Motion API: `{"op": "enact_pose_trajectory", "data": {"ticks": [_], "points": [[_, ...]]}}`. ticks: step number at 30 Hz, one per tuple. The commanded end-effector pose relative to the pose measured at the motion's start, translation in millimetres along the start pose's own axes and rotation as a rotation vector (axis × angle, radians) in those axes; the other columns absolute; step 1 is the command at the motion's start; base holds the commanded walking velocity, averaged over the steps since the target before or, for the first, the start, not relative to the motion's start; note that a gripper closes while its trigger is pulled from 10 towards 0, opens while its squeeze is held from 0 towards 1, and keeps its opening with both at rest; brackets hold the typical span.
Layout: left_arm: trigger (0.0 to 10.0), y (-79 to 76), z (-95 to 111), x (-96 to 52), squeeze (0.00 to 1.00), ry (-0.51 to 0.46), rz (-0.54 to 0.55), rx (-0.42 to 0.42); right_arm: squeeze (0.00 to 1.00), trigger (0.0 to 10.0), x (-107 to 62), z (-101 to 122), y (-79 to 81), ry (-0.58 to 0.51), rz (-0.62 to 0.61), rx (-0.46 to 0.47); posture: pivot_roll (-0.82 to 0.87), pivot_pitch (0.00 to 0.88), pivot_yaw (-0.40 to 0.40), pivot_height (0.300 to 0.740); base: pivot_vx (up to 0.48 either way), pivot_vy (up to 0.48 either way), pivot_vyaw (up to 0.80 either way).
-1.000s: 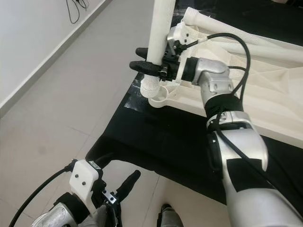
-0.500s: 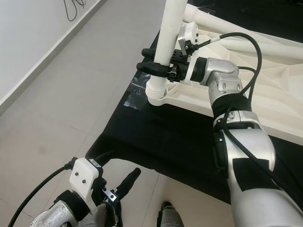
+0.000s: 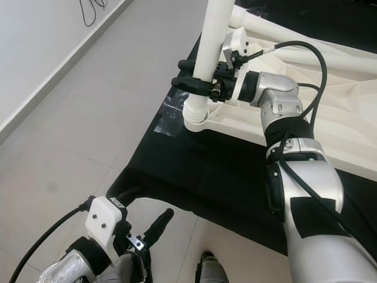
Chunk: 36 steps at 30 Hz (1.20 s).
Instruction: Building children table
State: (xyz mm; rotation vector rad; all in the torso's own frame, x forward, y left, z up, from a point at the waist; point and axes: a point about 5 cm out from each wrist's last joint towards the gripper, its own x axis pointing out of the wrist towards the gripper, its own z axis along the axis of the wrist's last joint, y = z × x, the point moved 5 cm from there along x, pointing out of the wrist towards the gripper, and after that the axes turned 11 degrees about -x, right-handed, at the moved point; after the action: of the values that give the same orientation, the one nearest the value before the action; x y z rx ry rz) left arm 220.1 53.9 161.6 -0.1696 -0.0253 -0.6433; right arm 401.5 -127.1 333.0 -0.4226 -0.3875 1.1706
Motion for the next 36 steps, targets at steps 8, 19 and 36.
{"op": "enact_pose_trajectory", "data": {"ticks": [8,19,36], "points": [[10.0,-0.5,-5.3,-4.7,0.0,0.032,0.001,0.002,0.0,10.0,-3.6,-12.2,10.1,0.054,0.072,0.021,0.09,0.38,0.013,0.74,0.0,0.0,0.0],[10.0,-1.2,-6.5,-4.4,0.0,0.034,0.0,0.003,0.0,10.0,-1.0,-12.6,12.7,0.074,0.102,0.0,0.08,0.37,0.013,0.74,0.0,0.0,0.0],[10.0,-2.0,-7.7,-4.8,0.0,0.034,0.0,0.002,0.0,10.0,12.9,-19.0,40.7,0.122,0.336,-0.028,0.08,0.357,0.01,0.74,0.0,0.0,0.0]]}}
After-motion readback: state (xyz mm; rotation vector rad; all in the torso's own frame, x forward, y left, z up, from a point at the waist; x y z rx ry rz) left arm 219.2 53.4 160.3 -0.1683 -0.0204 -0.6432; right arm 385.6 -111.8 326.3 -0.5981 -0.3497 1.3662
